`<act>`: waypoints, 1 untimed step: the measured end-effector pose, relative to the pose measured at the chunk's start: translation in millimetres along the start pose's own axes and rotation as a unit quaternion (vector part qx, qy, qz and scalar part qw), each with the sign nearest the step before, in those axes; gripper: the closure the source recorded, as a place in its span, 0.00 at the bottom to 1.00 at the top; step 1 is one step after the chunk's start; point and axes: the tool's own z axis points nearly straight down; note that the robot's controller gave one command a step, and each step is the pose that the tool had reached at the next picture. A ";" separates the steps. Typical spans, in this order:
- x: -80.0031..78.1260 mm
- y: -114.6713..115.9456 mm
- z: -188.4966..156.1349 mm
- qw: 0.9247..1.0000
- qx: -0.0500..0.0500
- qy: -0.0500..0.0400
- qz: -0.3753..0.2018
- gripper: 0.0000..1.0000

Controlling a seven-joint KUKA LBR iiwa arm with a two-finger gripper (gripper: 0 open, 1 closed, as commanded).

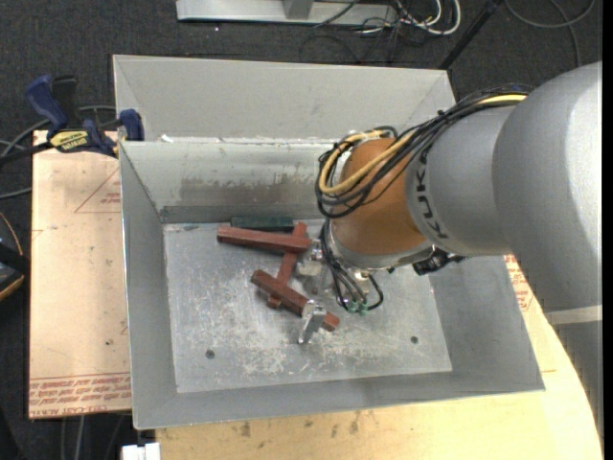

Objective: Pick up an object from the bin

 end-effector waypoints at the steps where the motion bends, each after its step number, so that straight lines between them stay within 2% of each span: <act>1: 16.6 14.6 -1.5 0.999 -0.001 -0.003 0.044 1.00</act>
Offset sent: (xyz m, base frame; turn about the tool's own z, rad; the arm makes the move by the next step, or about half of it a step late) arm 0.0000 0.0000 0.0000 0.0000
